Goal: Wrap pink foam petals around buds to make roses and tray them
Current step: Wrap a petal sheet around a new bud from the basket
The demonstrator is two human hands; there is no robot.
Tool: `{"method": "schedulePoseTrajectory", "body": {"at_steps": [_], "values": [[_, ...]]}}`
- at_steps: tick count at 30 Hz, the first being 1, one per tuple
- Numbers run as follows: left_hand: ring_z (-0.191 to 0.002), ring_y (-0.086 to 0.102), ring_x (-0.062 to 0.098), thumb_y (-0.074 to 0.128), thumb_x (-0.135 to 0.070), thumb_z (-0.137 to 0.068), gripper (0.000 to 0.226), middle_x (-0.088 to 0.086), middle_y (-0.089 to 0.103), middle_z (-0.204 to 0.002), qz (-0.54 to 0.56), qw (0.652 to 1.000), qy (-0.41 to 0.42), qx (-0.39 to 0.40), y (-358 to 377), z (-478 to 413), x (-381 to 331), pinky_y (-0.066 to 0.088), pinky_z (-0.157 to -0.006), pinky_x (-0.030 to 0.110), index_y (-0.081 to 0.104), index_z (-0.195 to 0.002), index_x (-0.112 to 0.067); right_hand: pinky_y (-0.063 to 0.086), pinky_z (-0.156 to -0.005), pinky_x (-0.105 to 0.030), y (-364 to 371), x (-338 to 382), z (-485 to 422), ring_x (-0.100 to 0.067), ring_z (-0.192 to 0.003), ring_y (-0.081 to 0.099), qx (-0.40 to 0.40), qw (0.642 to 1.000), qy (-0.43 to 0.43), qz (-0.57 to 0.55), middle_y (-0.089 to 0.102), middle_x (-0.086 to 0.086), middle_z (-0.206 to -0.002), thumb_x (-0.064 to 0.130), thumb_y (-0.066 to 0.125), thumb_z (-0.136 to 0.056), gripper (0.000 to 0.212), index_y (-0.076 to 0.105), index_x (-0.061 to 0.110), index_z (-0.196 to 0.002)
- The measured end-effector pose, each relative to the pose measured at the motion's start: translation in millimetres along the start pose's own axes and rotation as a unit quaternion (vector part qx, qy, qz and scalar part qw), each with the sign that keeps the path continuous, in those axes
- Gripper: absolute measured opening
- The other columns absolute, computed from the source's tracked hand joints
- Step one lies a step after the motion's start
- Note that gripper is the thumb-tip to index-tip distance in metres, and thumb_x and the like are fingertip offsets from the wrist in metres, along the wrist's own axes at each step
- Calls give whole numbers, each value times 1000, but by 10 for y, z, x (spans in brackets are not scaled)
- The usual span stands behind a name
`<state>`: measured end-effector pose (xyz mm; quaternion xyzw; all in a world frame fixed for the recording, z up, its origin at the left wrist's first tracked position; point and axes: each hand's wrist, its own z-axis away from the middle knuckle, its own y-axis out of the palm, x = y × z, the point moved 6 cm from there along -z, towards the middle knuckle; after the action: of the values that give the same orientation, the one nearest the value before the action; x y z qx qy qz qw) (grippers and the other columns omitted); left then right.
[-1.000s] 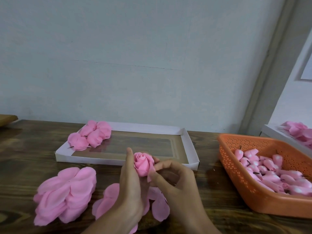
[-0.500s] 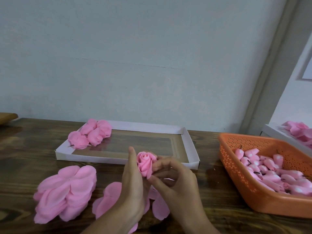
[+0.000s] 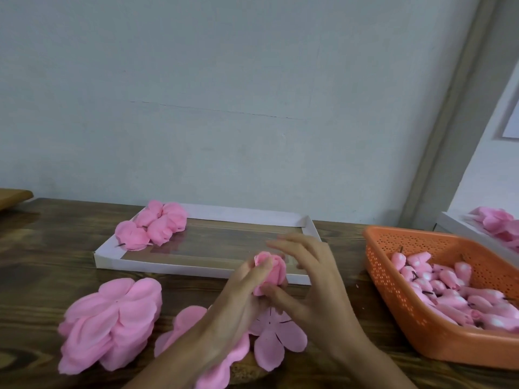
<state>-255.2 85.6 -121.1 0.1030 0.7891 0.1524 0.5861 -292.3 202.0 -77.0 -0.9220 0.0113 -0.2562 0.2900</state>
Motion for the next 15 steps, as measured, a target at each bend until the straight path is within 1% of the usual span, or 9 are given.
{"method": "schedulePoseTrajectory", "body": {"at_steps": [2,4,6,8,10,11,13,14,15], "values": [[-77,50,19,81,-33,-80,45,10,52,-89,-2,1000,3,11,-10,-1,14,43,-64,34,58,-109,-8,49,-101,-30,15,-54,-14,-12,-124,59,52,998,-8,-39,67,22,-128,21,84,-86,50,68,36,-131],[-78,56,20,79,-15,-67,66,9,61,-89,-22,1000,-14,13,-77,11,44,47,-63,33,52,-128,-13,53,-100,-31,29,-111,-13,-11,-121,64,79,993,15,-87,69,23,-127,18,82,-87,48,68,36,-130],[-84,60,22,74,-7,-55,87,6,69,-92,-58,997,-39,12,-155,21,74,49,-69,36,47,-137,-23,55,-101,-37,56,-178,-16,-15,-119,68,95,985,49,-136,73,17,-123,15,84,-87,45,70,32,-126],[-89,64,22,71,3,-58,88,5,72,-96,-85,995,-43,24,-181,16,90,50,-73,38,46,-138,-25,57,-100,-41,67,-227,-19,-21,-116,71,101,973,72,-193,75,9,-119,11,86,-84,44,72,30,-121],[-94,66,23,68,12,-68,78,7,72,-101,-109,993,-37,26,-183,12,84,51,-76,38,48,-135,-23,58,-99,-38,50,-250,-32,-23,-116,71,99,962,86,-241,76,5,-122,7,88,-81,48,72,32,-119],[-95,66,23,68,15,-71,76,8,72,-103,-117,992,-42,30,-189,15,80,51,-77,37,49,-135,-21,59,-97,-37,40,-250,-36,-24,-118,71,102,955,89,-265,75,4,-124,7,88,-80,50,72,32,-120],[-97,70,29,78,14,-73,80,12,73,-108,-123,990,-57,50,-187,31,71,57,-81,39,47,-139,-20,61,-95,-42,40,-232,-42,-28,-120,71,122,941,89,-304,74,-1,-129,5,87,-81,53,69,27,-125],[-102,72,36,85,8,-73,82,15,73,-113,-130,988,-60,55,-194,40,63,61,-85,46,47,-140,-20,61,-95,-44,45,-221,-41,-28,-120,71,134,938,86,-309,74,-3,-130,5,87,-81,54,68,25,-127],[-107,71,42,91,2,-72,83,20,72,-117,-144,987,-56,52,-208,41,48,61,-90,55,49,-140,-22,61,-95,-42,47,-213,-41,-28,-119,71,143,939,82,-302,74,-2,-128,6,88,-81,55,68,26,-129]]}}
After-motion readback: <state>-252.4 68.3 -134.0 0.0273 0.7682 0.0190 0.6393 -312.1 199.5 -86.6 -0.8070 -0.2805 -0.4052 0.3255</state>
